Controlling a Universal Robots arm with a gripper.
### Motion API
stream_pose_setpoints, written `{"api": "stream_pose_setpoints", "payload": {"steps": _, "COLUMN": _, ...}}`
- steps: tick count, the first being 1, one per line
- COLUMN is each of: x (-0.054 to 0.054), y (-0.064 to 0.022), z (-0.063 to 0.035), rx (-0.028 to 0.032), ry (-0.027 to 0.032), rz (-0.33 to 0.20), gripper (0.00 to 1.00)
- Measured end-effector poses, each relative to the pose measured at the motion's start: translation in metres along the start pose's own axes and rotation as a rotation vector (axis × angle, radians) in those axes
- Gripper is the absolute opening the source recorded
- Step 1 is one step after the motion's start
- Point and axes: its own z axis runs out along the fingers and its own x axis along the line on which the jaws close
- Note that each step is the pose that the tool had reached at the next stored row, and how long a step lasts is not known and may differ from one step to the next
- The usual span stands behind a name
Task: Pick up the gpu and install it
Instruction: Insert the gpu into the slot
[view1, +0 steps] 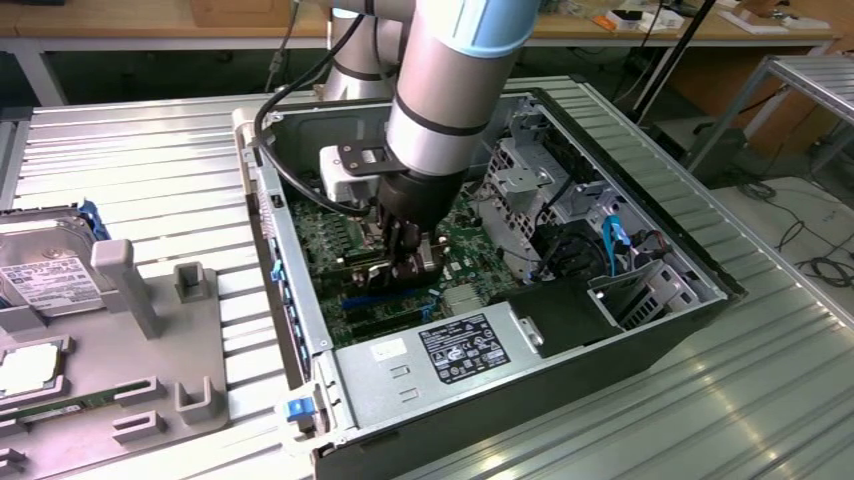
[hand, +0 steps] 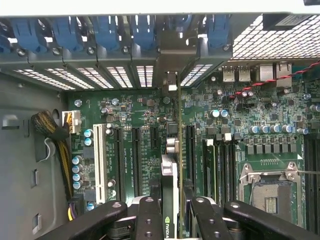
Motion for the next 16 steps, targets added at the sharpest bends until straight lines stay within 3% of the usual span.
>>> {"api": "stream_pose_setpoints", "payload": {"steps": 16, "x": -0.0014, "y": 0.0018, "z": 0.0035, "rx": -0.0004, "ry": 0.0006, "rz": -0.004, "gripper": 0.27}}
